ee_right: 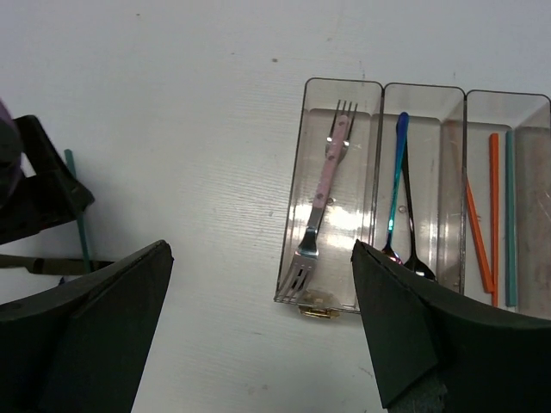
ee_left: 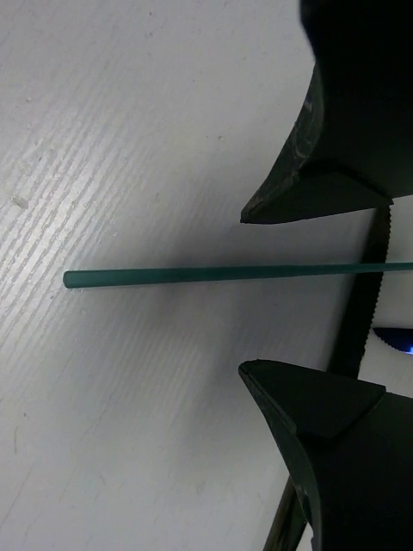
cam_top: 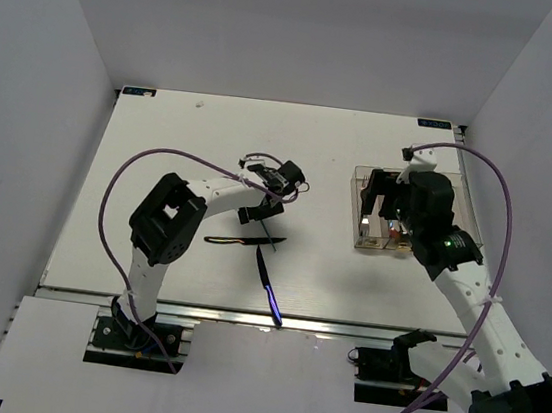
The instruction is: Sort the eating utensils into containers
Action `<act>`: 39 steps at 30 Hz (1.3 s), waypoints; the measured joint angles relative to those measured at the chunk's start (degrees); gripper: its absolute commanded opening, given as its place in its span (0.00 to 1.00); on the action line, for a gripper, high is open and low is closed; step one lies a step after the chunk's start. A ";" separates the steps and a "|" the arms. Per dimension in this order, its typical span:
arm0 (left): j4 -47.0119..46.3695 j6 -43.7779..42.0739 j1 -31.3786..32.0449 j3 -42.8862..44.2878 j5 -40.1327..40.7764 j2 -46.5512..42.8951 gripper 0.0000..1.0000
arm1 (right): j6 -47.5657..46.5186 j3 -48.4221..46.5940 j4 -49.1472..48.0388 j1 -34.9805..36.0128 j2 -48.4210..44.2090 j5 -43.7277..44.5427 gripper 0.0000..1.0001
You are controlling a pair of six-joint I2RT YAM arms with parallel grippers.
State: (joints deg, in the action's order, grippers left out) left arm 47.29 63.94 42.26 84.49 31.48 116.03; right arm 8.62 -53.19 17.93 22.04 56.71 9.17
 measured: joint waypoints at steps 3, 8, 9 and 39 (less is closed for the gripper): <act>-1.75 0.63 -0.20 -0.44 -1.05 1.29 0.66 | 0.00 0.00 -0.11 0.57 -0.98 -1.22 0.89; -4.31 1.25 -0.13 -1.75 -1.27 1.51 0.41 | 0.02 0.09 -0.13 0.96 -1.44 -3.04 0.89; -4.59 1.25 -0.13 -1.79 -1.27 1.51 0.34 | 0.04 0.17 -0.13 0.98 -1.62 -3.26 0.89; -85.57 -8.33 2.21 -43.04 -44.61 -29.53 0.00 | 28.72 4.66 -14.64 1.99 1.97 -13.88 0.85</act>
State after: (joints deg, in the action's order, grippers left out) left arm -38.28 55.61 44.47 41.45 -13.13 86.50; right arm 37.34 -48.53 3.29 24.03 58.67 -4.71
